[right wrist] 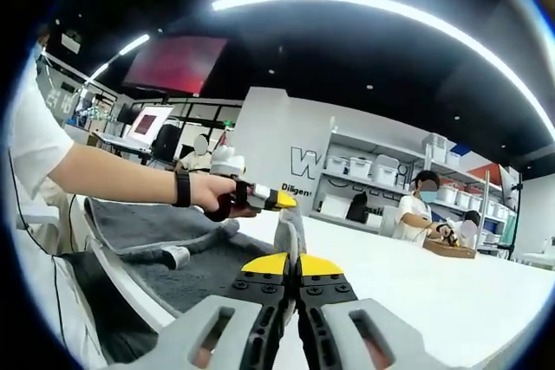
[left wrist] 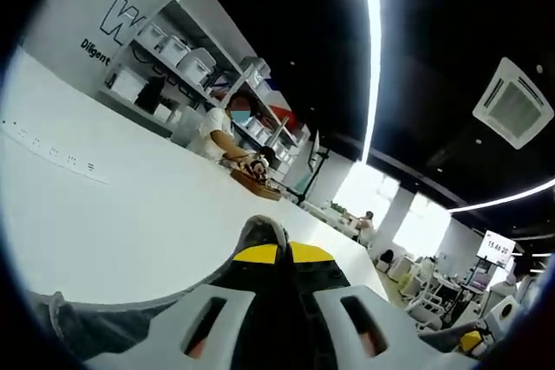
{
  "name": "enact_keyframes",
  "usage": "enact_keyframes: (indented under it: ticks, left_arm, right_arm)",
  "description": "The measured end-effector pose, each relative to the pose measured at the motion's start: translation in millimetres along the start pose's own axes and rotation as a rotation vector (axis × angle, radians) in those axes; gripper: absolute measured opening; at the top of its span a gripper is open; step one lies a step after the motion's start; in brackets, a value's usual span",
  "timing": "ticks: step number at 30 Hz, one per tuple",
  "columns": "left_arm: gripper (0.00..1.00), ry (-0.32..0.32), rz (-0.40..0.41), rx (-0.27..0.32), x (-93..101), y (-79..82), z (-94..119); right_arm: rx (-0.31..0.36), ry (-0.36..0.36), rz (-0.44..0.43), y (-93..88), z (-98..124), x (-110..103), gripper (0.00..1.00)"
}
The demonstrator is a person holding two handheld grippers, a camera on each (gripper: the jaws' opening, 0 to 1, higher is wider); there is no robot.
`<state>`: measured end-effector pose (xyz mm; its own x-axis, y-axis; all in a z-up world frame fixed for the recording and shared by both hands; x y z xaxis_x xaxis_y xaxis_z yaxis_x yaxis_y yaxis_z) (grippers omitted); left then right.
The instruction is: Open the folded towel by lifting each exposed corner and separating the folded layers until the towel lies flat within the target outline without major curled edges
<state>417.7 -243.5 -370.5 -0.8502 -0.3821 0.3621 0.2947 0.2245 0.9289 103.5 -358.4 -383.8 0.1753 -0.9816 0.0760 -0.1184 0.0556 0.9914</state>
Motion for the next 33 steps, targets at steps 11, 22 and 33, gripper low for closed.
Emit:
enact_keyframes:
  ticks: [11, 22, 33]
  left_arm:
    - [0.0, 0.015, -0.039, 0.044, -0.2, 6.3, -7.0]
    - [0.0, 0.008, -0.026, 0.03, 0.3, -0.6, -15.8]
    - [0.0, 0.014, -0.027, -0.007, -3.4, -10.9, -19.0]
  right_arm:
    - [-0.018, -0.013, 0.012, -6.0, -5.0, 1.9, 0.0]
    - [-0.028, -0.03, 0.002, -11.8, -2.4, 7.2, 0.0]
    - [-0.047, -0.036, 0.004, -18.0, -1.1, 9.5, 0.0]
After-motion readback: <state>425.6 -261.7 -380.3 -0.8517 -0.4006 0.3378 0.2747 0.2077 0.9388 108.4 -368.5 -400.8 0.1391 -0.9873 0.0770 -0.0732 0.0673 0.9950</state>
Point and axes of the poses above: the point that each gripper's makers call its tool centre point, and the gripper's own axes: z roughly backward along the fingers, x roughly to its right, y roughly out of its top, the point moved 7 cm from there along z, roughly backward along the fingers, and after that the axes turned 11 degrees about -z, right-handed, at the moved point
